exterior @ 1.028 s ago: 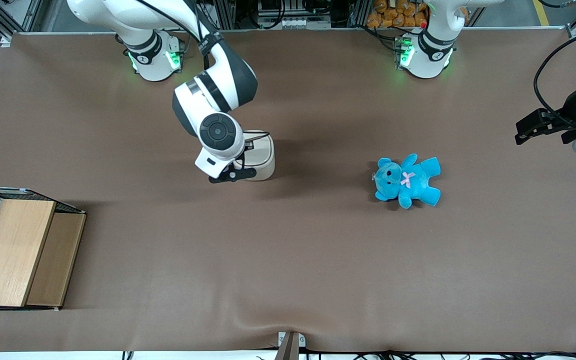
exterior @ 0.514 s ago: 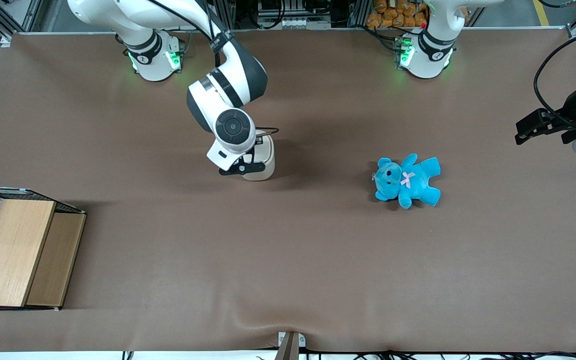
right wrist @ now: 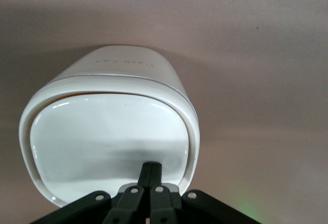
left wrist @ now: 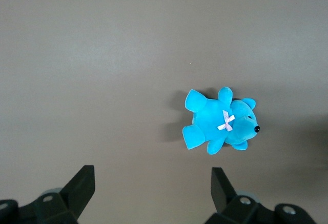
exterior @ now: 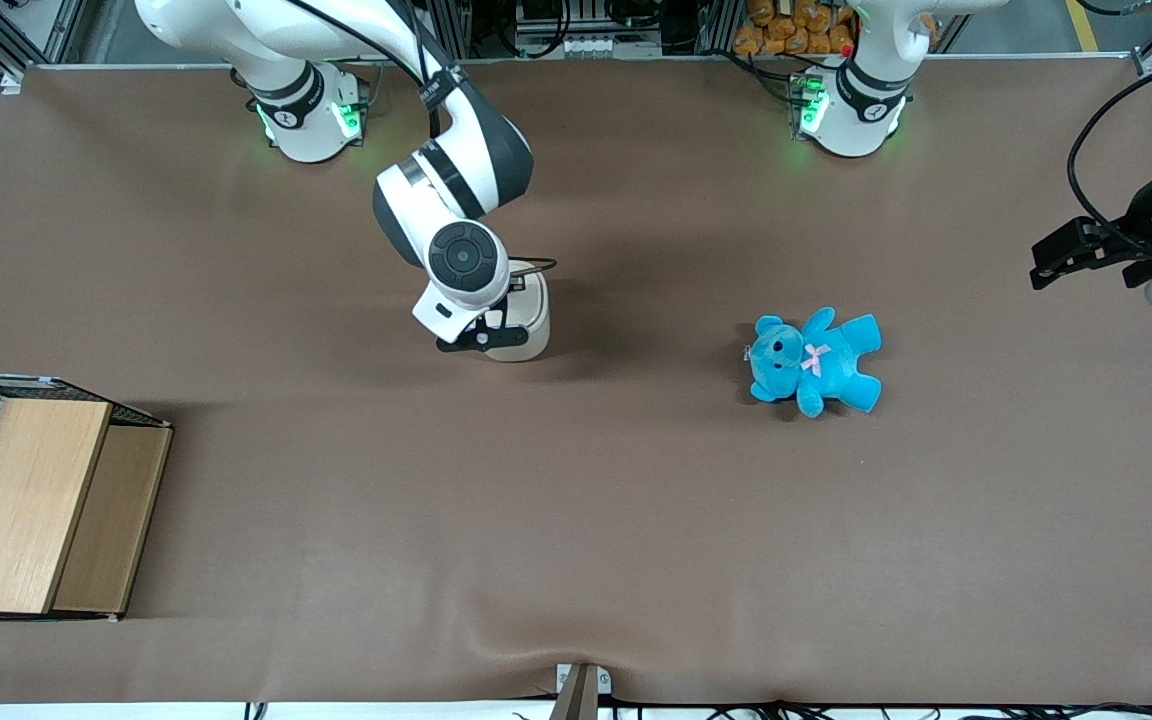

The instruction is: Open trash can with right arm

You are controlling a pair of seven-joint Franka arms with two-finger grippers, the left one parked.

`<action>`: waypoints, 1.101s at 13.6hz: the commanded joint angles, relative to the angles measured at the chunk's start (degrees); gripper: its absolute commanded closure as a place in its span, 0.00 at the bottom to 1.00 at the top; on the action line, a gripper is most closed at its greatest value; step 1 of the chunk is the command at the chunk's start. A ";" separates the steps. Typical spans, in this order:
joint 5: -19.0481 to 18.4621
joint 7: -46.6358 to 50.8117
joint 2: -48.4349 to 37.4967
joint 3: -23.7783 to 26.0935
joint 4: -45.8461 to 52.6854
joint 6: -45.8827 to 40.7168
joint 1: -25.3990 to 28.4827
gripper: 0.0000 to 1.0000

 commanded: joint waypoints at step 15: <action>0.45 7.56 -6.06 -0.98 13.69 -12.82 -0.93 0.34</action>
